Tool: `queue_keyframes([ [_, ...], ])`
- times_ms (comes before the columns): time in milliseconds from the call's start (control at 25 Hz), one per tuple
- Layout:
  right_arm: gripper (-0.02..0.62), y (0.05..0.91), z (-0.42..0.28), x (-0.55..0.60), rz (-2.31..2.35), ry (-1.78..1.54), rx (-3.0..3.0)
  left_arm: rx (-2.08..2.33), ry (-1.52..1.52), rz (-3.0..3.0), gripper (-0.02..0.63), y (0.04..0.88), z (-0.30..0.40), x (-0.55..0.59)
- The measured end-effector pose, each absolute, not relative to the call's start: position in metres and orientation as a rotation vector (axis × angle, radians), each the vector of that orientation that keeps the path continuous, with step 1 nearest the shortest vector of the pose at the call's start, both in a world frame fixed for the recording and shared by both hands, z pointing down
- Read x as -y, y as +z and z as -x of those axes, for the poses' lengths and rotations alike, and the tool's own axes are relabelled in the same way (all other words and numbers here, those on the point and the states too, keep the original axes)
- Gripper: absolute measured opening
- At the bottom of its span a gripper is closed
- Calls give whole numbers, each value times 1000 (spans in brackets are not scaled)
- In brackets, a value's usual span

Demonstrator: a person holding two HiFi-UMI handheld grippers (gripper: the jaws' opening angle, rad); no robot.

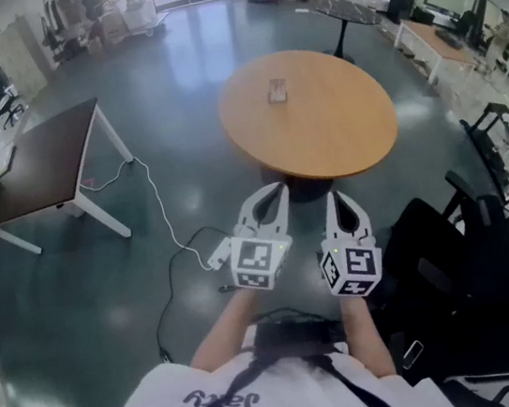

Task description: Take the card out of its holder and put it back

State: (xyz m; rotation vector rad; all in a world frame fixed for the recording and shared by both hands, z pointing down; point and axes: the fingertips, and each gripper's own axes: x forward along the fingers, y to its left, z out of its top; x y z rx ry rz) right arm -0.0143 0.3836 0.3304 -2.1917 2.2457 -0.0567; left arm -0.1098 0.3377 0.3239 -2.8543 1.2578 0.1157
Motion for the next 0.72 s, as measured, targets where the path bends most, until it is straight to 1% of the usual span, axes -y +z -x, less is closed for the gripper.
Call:
queue_keyframes([
  [280,18,335,-23,-400,2205,-88,-2174,-1280,144,2892,9,330,85,-347],
  [400,18,347,-31,-406,2213,-126,-2199,-1300,102,2893,9,339,76,-356],
  [600,18,373,-30,-412,2223,-204,-2235,-1326,-38,2888,9,366,77,-363],
  [720,18,382,-19,-407,2195,-238,-2281,-1361,-57,2896,9,371,83,-353],
])
